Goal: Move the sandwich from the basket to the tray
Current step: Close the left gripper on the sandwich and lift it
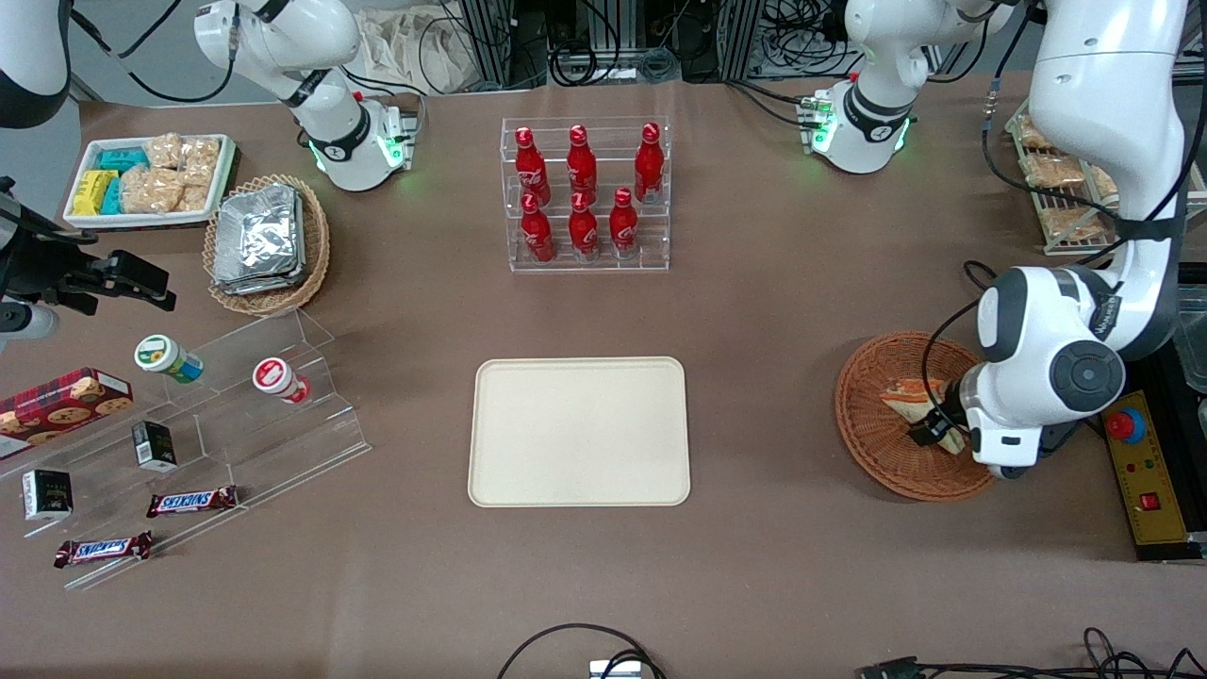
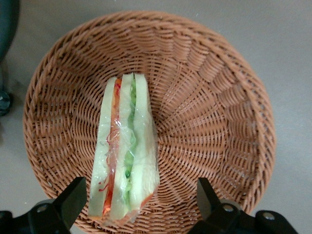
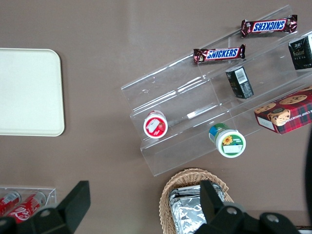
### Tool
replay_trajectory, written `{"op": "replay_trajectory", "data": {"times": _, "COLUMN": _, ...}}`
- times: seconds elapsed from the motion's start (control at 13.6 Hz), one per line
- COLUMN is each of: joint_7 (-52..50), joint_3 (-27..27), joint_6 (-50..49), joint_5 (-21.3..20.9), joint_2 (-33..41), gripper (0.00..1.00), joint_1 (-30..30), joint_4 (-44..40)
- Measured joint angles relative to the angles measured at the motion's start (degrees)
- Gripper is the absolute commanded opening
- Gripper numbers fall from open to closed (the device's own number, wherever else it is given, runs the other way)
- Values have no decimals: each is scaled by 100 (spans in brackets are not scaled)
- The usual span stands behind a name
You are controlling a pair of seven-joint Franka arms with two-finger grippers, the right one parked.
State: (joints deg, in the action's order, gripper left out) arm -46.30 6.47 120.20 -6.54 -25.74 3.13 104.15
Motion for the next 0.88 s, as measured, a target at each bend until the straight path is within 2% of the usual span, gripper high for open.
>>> {"op": "replay_trajectory", "data": {"times": 0.44, "joint_7": -179, "joint_3": -19, "joint_6": 208, "joint_5": 0, "joint_2": -56, "gripper": 99, "joint_1": 37, "joint_4": 329}}
{"op": "replay_trajectory", "data": {"times": 0.52, "joint_7": -183, "joint_3": -19, "joint_6": 211, "joint_5": 0, "joint_2": -73, "gripper": 91, "joint_1": 40, "joint_4": 332}}
{"op": "replay_trajectory", "data": {"times": 0.59, "joint_7": -198, "joint_3": -19, "joint_6": 217, "joint_5": 0, "joint_2": -84, "gripper": 71, "joint_1": 41, "joint_4": 332}}
{"op": "replay_trajectory", "data": {"times": 0.66, "joint_7": -270, "joint_3": -19, "joint_6": 224, "joint_5": 0, "joint_2": -90, "gripper": 34, "joint_1": 41, "joint_4": 332}}
{"op": "replay_trajectory", "data": {"times": 0.74, "joint_7": -400, "joint_3": -19, "joint_6": 232, "joint_5": -3, "joint_2": -103, "gripper": 4, "joint_1": 38, "joint_4": 332}}
{"op": "replay_trajectory", "data": {"times": 0.88, "joint_7": -631, "joint_3": -8, "joint_6": 271, "joint_5": -8, "joint_2": -119, "gripper": 0, "joint_1": -5, "joint_4": 323}}
